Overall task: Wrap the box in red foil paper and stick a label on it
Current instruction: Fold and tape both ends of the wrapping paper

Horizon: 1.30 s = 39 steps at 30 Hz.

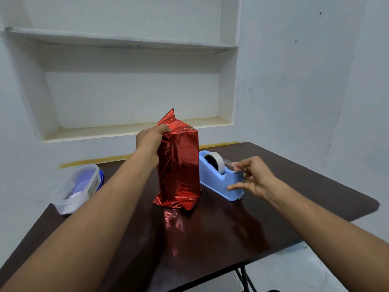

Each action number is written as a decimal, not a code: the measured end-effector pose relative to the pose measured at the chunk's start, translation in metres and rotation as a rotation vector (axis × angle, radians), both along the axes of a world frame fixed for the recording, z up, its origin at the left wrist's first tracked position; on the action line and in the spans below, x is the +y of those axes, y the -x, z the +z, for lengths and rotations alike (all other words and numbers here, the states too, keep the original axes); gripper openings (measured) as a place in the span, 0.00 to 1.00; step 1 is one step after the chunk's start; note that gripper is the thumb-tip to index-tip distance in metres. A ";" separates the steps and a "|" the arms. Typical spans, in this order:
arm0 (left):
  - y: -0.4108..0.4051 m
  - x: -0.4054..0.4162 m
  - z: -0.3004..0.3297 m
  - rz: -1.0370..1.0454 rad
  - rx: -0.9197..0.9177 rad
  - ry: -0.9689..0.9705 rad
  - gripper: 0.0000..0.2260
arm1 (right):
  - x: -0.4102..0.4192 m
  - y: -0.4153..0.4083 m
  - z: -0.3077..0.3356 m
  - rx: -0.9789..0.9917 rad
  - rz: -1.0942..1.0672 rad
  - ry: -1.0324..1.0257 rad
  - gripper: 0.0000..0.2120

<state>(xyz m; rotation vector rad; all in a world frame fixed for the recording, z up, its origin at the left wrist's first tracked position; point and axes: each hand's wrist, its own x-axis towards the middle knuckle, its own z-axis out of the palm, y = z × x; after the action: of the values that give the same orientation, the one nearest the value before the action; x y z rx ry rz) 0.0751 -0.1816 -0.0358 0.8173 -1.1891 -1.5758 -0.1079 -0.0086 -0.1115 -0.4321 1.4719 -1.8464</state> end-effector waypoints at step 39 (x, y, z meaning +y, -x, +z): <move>0.000 0.008 0.000 0.017 -0.031 0.032 0.06 | 0.002 0.027 -0.002 0.866 -0.098 -0.587 0.05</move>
<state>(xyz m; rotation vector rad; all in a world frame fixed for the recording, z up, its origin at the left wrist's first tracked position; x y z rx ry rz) 0.0750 -0.1735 -0.0362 0.8320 -1.2235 -1.5311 -0.1354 -0.0065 -0.1137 -0.9316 2.5353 -1.2118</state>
